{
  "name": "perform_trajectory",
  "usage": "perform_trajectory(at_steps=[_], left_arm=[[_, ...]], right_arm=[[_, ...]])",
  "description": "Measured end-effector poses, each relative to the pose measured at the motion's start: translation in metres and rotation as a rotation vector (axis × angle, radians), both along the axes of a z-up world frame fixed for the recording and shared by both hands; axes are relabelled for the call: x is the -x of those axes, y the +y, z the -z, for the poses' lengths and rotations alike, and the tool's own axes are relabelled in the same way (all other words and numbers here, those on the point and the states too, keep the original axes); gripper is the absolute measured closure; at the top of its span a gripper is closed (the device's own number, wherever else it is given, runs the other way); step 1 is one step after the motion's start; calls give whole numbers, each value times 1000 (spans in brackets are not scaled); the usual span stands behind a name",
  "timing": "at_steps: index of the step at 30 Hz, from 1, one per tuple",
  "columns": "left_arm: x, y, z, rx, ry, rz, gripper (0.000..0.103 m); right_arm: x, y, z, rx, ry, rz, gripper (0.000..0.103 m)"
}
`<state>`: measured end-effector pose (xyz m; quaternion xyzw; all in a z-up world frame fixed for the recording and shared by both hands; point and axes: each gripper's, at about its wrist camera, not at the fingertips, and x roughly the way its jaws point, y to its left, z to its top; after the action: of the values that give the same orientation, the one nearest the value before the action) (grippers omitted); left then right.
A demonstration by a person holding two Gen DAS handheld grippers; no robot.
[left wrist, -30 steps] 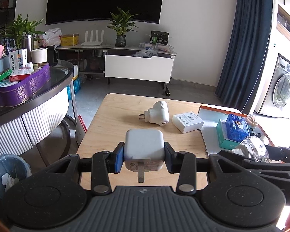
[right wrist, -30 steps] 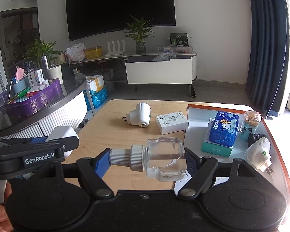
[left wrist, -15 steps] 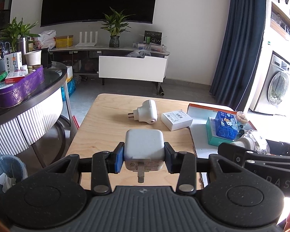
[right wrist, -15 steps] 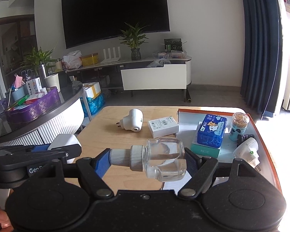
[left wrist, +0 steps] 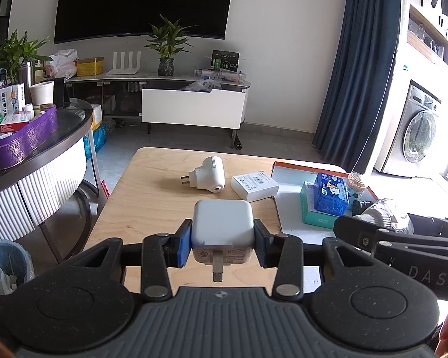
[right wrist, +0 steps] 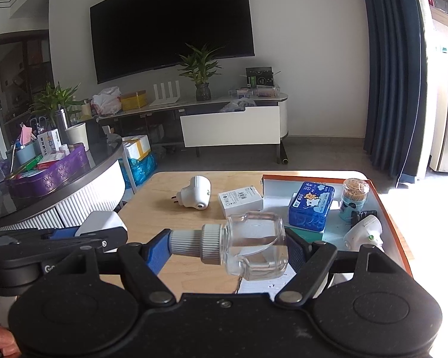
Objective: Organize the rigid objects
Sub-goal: 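Carry the white charger and clear refill bottle with both tools over the tray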
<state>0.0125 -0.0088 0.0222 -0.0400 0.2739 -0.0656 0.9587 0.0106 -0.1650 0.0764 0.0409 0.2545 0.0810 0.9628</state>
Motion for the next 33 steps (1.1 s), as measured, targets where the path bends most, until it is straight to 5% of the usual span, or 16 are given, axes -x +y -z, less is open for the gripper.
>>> perform_trajectory(at_steps=[33], left_arm=[[-1,-53,0,-2,2,117,61]], right_arm=[[15,-52,-3,-11,-16,105,11]])
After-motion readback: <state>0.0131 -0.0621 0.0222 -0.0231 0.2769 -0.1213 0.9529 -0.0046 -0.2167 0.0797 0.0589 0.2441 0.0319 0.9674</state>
